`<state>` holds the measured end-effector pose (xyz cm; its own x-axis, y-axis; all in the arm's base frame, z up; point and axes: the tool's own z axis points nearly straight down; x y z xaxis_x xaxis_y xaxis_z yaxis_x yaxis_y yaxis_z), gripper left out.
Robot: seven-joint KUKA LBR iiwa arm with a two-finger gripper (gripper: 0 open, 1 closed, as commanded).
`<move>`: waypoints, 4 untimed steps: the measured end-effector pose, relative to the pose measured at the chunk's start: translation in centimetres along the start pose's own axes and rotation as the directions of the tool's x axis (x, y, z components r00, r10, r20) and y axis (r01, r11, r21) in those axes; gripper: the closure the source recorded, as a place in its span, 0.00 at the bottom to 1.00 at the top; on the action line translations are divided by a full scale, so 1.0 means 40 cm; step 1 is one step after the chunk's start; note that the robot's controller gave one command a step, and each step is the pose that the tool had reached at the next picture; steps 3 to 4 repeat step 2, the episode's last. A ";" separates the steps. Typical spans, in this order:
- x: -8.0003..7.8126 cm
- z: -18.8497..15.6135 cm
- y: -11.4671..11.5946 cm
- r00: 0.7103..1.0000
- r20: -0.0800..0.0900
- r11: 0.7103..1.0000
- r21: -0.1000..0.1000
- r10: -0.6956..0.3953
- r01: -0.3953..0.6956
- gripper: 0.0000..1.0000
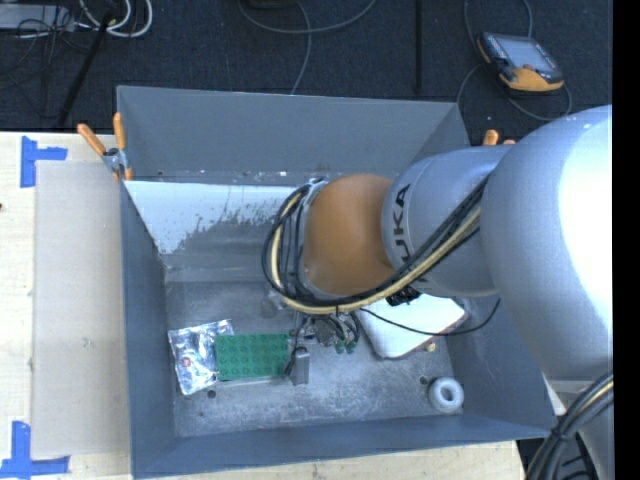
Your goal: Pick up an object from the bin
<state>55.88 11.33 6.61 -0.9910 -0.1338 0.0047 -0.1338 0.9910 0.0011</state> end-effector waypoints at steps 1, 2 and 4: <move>-0.006 -0.018 -0.004 1.000 0.007 1.000 0.000 0.006 -0.006 1.00; 0.083 -0.462 0.053 1.000 0.012 1.000 0.000 -0.006 0.006 1.00; 0.083 -0.462 0.053 1.000 0.012 1.000 0.000 -0.006 0.006 1.00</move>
Offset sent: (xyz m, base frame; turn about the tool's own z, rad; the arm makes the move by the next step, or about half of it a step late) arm 0.0000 0.0000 0.0000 0.0000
